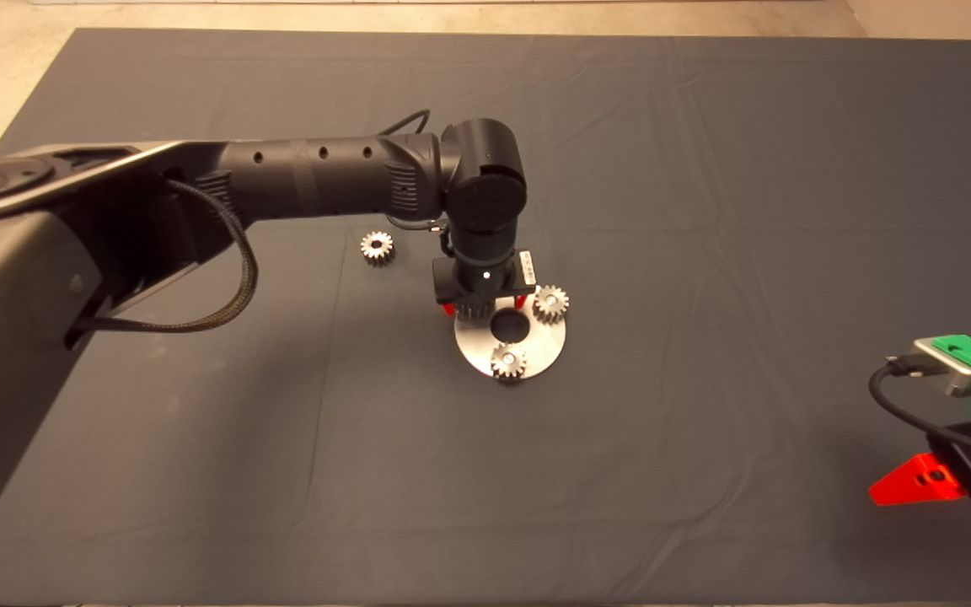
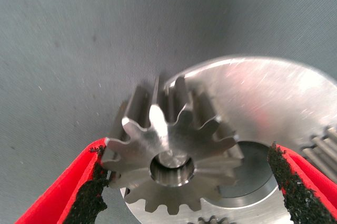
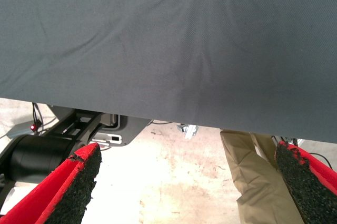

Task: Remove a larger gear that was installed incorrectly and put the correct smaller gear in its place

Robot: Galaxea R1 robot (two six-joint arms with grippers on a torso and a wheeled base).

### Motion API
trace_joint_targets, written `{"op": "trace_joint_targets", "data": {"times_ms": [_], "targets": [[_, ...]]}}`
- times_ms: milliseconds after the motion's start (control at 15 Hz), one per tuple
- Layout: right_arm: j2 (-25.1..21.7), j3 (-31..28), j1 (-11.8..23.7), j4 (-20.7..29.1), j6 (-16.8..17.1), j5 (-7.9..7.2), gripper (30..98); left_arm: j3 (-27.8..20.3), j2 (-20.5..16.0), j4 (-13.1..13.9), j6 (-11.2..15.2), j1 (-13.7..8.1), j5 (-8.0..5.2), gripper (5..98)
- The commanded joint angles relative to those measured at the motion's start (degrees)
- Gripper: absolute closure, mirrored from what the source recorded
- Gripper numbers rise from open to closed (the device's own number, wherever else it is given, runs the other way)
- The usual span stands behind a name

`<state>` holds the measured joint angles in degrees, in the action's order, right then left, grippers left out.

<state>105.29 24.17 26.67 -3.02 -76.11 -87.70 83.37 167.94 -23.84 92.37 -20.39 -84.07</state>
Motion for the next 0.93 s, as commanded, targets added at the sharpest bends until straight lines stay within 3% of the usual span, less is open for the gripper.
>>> {"op": "trace_joint_targets", "data": {"times_ms": [0,867], "targets": [[0.6,-1.4,1.0,-0.3,-0.4,-7.30,40.8,-0.2,0.3,-0.3,-0.6,-2.9,-2.33,29.3],[0.7,-1.7,1.1,-0.2,-0.4,-7.30,40.8,-0.5,0.3,-0.3,-0.5,-2.5,-2.42,33.0]]}}
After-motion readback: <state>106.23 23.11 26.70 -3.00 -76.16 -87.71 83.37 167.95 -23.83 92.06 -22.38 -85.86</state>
